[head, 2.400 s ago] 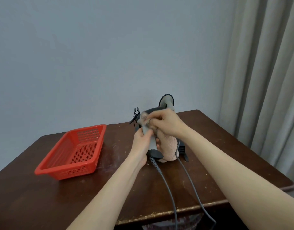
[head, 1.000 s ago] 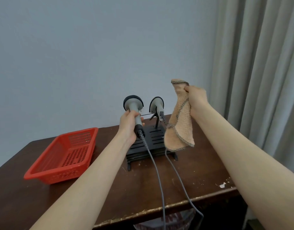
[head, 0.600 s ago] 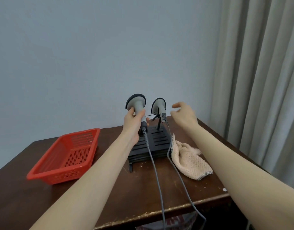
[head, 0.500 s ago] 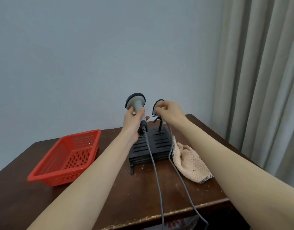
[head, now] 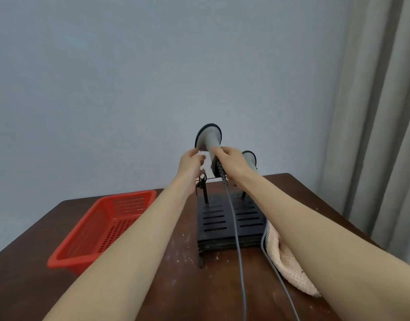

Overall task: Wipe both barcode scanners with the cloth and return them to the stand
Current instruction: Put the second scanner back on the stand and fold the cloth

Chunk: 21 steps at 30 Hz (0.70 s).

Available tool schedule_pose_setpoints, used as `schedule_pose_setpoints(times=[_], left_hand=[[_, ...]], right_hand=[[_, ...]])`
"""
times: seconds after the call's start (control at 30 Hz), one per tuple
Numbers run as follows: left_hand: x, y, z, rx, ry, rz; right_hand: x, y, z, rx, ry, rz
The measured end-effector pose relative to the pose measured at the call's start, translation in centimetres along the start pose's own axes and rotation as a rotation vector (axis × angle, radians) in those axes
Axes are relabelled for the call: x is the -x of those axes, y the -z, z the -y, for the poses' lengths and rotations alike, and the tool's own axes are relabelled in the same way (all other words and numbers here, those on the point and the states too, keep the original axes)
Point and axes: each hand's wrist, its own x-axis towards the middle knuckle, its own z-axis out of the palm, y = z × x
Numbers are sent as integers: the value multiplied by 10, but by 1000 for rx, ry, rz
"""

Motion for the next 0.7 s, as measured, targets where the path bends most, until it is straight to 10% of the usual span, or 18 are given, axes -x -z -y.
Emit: schedule_pose_setpoints(times=[0.23,0.7], left_hand=[[-28,15,87,-747,-70,-114],[-48,2,126,-806,-149,-190]], right_hand=[[-26,-14,-23,35,-72,-56],[-35,-23,-44,30,-28,-30]])
